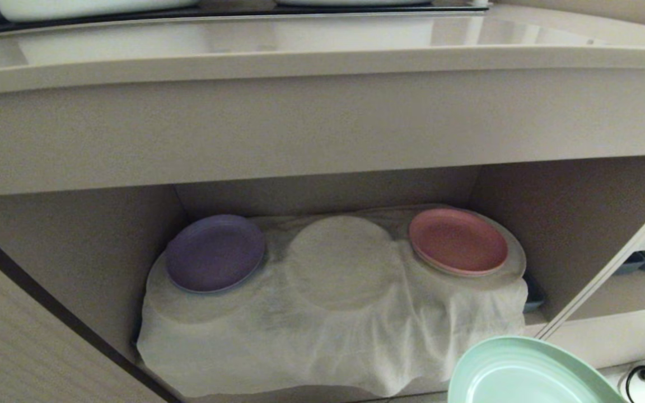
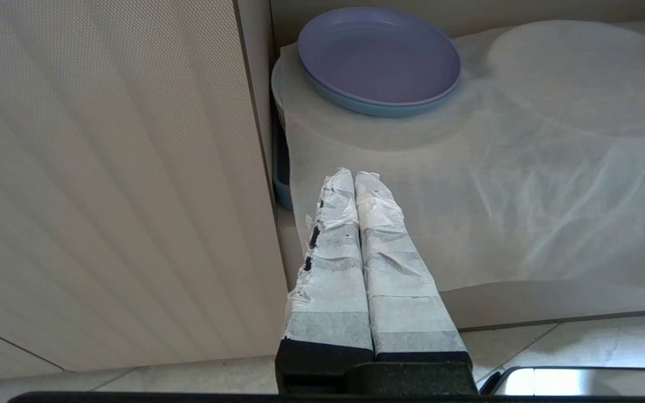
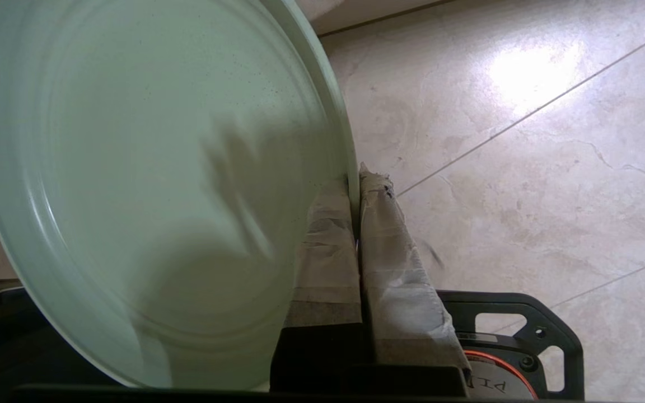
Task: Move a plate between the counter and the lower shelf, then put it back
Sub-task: Put the plate
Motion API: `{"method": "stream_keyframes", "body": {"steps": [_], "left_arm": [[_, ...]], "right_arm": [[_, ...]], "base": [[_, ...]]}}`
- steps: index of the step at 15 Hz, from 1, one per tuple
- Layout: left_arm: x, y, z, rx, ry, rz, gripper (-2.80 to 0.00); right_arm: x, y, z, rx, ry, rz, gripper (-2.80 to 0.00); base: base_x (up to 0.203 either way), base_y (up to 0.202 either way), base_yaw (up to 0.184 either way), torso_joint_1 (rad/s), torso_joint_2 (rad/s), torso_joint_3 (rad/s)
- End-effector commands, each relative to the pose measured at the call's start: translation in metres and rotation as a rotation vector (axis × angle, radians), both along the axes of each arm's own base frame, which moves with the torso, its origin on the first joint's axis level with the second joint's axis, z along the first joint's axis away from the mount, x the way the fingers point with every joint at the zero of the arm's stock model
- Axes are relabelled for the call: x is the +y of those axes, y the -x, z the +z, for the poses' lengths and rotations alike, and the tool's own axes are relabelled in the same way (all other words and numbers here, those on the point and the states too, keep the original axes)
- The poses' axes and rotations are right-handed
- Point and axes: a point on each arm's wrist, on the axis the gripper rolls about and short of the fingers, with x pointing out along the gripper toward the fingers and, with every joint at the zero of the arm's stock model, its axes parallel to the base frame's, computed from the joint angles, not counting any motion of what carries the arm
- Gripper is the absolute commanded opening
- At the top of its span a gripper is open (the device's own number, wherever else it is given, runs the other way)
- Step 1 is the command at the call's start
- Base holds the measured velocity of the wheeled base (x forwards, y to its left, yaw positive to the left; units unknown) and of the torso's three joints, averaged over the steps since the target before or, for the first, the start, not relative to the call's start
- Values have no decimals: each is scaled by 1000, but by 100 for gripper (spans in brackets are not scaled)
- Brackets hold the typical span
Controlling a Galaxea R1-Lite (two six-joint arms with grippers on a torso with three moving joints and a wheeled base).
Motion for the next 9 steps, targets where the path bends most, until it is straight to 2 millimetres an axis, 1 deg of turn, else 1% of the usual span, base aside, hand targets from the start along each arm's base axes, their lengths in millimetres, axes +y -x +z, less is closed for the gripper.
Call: {"method": "stream_keyframes", "body": {"steps": [1,9], "left_arm": [[0,0,0,0,0,0,-280],[0,0,0,0,1,0,-280]], "right_arm": [[0,1,0,-5,-8,-5,-280],[-1,7,-2,26,-16,-12,-280]], "base": [[0,0,0,0,0,0],[0,0,0,0,0,0]]}}
